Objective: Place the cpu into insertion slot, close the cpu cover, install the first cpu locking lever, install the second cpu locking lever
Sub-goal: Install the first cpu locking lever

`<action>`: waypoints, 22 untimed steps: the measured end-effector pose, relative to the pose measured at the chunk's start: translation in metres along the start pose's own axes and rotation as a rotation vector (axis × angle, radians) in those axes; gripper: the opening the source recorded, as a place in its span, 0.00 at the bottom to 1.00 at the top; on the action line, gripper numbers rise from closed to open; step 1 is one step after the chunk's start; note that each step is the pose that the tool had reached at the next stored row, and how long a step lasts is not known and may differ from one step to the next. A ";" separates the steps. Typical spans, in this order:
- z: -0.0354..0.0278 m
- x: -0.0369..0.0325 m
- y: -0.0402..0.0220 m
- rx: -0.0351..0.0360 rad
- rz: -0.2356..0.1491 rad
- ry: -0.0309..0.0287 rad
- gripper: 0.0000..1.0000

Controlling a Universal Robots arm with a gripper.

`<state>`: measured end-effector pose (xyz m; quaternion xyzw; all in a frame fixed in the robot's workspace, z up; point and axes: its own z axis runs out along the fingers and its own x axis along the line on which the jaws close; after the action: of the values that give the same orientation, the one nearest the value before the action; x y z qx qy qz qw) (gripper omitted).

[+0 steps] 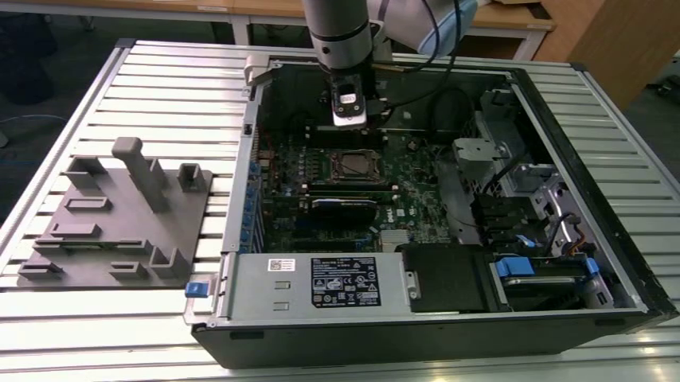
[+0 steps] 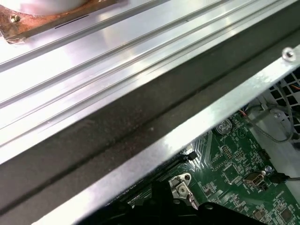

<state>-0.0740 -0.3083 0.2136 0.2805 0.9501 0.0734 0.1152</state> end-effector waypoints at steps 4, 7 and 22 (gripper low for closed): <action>0.0000 0.0000 0.0000 0.0001 0.000 0.0002 0.10; 0.0004 -0.0001 0.0000 0.0172 0.002 0.0260 0.10; 0.0008 -0.0003 0.0001 0.0435 0.006 0.0657 0.10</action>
<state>-0.0735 -0.3084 0.2129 0.2832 0.9539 0.0622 0.0776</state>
